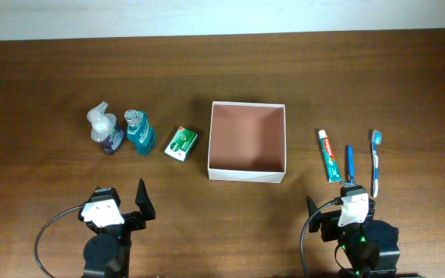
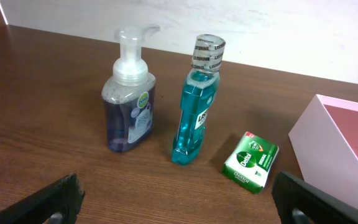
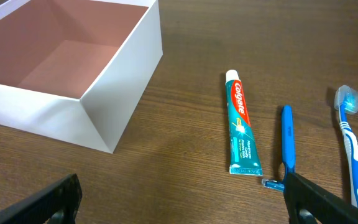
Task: Pack container
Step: 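Reach the left gripper to the blue Listerine bottle and grasp it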
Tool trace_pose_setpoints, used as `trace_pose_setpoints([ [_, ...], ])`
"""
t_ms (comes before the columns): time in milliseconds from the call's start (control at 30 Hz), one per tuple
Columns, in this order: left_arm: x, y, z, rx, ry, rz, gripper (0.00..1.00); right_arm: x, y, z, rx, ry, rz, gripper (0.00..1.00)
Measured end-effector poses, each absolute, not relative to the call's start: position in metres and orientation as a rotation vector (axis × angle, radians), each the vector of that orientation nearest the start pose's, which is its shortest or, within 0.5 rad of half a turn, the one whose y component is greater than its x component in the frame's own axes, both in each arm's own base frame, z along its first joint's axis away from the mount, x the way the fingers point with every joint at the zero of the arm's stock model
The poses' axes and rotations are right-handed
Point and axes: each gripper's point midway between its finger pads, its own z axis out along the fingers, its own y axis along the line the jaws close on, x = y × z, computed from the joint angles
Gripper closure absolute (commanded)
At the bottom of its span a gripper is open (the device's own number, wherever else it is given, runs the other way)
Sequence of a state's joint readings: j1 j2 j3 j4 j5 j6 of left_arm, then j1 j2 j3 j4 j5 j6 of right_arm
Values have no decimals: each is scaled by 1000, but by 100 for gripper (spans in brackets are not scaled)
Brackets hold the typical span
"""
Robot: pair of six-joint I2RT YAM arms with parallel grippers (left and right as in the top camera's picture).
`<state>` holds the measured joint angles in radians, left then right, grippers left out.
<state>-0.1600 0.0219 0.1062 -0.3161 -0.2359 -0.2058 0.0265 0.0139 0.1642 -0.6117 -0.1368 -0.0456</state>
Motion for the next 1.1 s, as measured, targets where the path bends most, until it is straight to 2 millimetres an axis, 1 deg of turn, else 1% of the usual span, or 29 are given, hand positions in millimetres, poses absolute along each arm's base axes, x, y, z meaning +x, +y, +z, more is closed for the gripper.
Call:
trace_pose_setpoints([
  [933,233,2,144,-206,1785,-52,1,207,29,104,-159,2024,127,1],
  [1067,234,-7,144,-166,1793,-103,1,207,29,104,-159,2024,127,1],
  [1100,234,-15,143,-133,1799,-145,1,207,29,104,-159,2024,127,1],
])
